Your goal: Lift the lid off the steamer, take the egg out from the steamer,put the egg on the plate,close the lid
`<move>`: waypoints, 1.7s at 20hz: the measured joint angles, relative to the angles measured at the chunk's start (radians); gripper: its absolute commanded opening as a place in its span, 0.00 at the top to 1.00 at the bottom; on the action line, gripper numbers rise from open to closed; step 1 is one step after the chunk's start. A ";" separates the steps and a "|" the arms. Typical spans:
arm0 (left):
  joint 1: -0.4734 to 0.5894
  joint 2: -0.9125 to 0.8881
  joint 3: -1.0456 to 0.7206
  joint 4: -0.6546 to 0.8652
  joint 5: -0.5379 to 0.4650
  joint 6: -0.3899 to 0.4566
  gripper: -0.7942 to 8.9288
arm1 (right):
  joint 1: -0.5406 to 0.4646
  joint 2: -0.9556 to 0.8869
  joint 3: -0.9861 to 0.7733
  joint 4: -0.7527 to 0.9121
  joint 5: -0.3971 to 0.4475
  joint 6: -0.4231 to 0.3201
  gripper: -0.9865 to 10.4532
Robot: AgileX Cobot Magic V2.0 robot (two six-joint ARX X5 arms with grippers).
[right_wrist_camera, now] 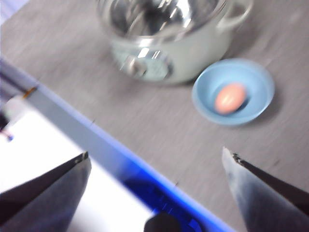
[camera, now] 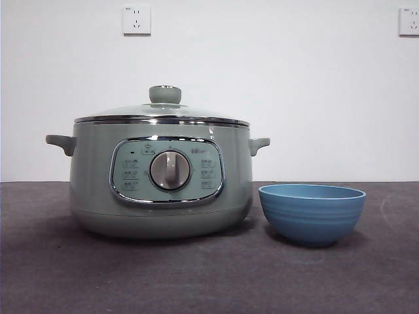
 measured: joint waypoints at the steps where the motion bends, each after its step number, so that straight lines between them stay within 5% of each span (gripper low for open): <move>1: 0.000 -0.007 0.000 -0.024 0.008 -0.002 0.68 | 0.000 0.003 0.000 -0.018 -0.013 0.000 0.64; 4: 0.000 -0.024 0.000 -0.091 0.015 -0.008 0.94 | 0.000 0.009 0.000 -0.053 -0.022 0.000 0.87; 5: 0.000 -0.025 0.000 -0.108 0.015 -0.010 0.92 | 0.000 0.009 0.000 -0.057 -0.022 0.000 0.94; 34: 0.000 -0.023 0.000 -0.106 -0.005 -0.006 0.92 | 0.000 0.009 0.000 -0.060 -0.021 0.000 0.91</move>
